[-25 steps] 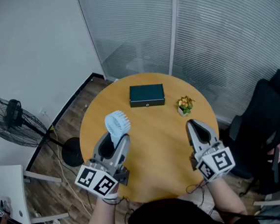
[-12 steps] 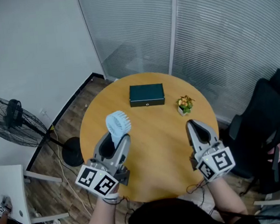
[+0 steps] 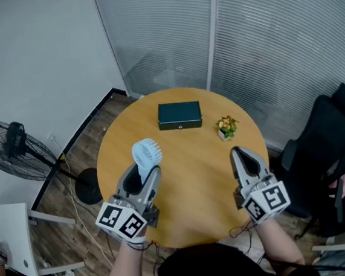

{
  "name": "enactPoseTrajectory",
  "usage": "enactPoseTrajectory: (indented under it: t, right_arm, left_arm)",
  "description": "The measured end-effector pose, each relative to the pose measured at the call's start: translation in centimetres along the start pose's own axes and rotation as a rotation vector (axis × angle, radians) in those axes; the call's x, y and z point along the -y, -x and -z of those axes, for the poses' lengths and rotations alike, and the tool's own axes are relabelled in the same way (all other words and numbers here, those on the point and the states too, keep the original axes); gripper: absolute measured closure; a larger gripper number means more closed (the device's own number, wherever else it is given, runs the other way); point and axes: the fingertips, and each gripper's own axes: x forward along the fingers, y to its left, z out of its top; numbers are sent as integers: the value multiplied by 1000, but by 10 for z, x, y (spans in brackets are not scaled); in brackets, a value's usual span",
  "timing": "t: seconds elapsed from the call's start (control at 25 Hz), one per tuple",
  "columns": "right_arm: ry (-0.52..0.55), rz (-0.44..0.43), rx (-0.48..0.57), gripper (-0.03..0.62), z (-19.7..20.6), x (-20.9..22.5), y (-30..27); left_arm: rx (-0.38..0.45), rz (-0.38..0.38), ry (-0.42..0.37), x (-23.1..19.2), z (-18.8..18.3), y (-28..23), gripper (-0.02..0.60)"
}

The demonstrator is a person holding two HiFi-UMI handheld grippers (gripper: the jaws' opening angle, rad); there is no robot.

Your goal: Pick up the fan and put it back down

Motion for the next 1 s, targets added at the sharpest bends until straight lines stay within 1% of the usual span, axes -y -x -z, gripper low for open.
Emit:
enactPoseTrajectory:
  t: [0.08,0.2,0.28,0.36,0.44,0.68,0.84,0.92,1.0]
  right_arm:
    - [-13,7,8,573,-1,2,1]
    - [-14,22,-7,572,2,5,3]
    - [-15,30,-13,574,4,7,4]
    - [-14,37,-18,574,6,8,5]
    - [-12,47,-25,576,8,10,7]
    - [-7,88,-57,577,18,20,15]
    - [-2,118,-85,579,28,27,23]
    - [-3,135,-102,579,33,32,27]
    - [-5,153,-119,580,38,36,32]
  left_arm:
    - [-23,-13,-3,-6,10,0,366]
    - [-61,-32,-7,-17,28,0,365]
    - [-101,-44,-30,-24,44,-3,367]
    - [-156,-48,-76,-31,65,-7,366]
    - [-221,-43,-114,-37,91,-12,367]
    - [-404,-25,-103,-53,181,-24,367]
    - [-566,-11,-105,-63,248,-30,365]
    - [-650,-1,-126,-67,281,-32,367]
    - [-735,21,-162,-70,314,-34,365]
